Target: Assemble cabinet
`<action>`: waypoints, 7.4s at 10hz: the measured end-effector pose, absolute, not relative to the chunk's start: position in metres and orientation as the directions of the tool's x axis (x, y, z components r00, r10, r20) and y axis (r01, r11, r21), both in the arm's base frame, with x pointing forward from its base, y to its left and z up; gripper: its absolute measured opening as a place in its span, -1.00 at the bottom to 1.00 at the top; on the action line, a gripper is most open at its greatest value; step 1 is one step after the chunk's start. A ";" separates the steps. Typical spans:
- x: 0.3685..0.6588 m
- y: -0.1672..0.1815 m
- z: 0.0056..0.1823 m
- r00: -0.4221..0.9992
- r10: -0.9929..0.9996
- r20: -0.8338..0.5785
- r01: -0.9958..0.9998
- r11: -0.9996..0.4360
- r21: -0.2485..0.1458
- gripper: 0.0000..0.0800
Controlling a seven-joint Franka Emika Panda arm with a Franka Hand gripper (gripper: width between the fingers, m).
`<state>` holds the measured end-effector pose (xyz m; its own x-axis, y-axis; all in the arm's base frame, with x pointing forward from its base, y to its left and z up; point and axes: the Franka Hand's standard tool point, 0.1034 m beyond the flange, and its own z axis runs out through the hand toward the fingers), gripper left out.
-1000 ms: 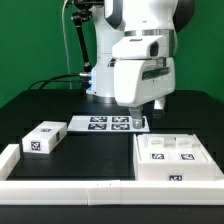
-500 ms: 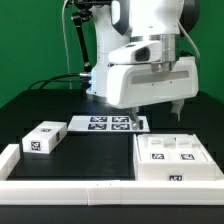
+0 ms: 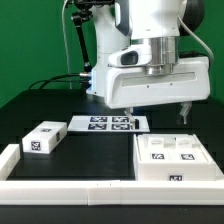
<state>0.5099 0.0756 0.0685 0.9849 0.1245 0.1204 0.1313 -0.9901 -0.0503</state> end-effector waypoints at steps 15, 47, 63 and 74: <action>0.502 0.085 0.006 0.988 0.029 0.154 0.045 -0.994 -0.100 0.99; 0.542 0.086 0.134 0.969 0.200 0.148 0.208 -0.977 -0.044 -0.98; 0.474 -0.012 0.097 0.958 0.279 0.064 0.280 -0.960 -0.010 0.99; 0.451 -0.118 0.071 0.994 -0.110 0.026 -0.110 -0.994 -0.009 0.99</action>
Offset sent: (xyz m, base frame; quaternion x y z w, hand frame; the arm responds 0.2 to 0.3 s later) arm -0.0097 0.0006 -0.0119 0.0013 0.0166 0.0622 0.9979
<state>0.4513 -0.1179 0.0709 0.9936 -0.1103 0.0257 -0.1101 -0.9939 -0.0093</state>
